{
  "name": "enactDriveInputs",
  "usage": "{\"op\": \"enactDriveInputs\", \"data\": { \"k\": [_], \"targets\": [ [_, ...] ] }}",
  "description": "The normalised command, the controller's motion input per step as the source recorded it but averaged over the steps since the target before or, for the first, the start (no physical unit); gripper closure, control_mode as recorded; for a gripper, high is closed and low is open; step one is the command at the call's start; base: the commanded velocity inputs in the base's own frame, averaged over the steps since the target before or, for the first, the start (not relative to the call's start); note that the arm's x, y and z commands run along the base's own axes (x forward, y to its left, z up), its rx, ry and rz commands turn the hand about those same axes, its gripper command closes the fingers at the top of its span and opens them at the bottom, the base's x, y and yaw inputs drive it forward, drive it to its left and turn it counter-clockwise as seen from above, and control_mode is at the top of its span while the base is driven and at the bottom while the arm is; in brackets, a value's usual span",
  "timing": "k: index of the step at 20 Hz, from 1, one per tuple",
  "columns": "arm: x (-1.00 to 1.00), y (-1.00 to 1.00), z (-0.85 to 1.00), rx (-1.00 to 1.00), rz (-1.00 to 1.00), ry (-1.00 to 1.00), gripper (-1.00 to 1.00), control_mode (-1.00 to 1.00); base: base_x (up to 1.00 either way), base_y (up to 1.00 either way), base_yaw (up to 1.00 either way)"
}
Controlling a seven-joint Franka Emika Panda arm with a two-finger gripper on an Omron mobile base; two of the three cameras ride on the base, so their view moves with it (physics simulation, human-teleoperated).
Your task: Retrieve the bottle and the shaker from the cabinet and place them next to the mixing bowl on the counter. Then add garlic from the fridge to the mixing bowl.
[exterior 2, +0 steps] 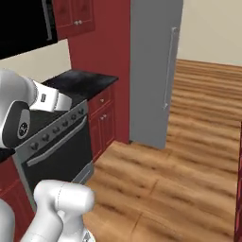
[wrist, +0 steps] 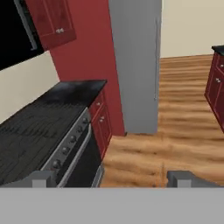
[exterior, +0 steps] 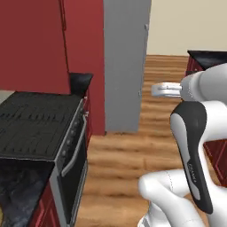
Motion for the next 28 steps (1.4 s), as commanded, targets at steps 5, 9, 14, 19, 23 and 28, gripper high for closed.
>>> {"op": "enactDriveInputs", "data": {
  "k": [5, 9, 14, 19, 23, 28],
  "targets": [
    [0.00, 0.00, 0.00, 0.00, 0.00, 0.00, -1.00, 1.00, 0.31, 0.16, -0.82],
    [0.00, 0.00, 0.00, 0.00, 0.00, 0.00, -1.00, 1.00, 1.00, -0.05, -0.23],
    [0.00, 0.00, 0.00, 0.00, 0.00, 0.00, -1.00, 1.00, 1.00, -0.32, 0.00],
    [0.00, 0.00, 0.00, 0.00, 0.00, 0.00, -1.00, 1.00, 1.00, -0.77, 0.11],
    [0.00, 0.00, 0.00, 0.00, 0.00, 0.00, -1.00, 1.00, 1.00, -0.75, 0.13],
    [0.00, 0.00, 0.00, 0.00, 0.00, 0.00, -1.00, 1.00, 1.00, -0.03, -0.11]
  ]
}}
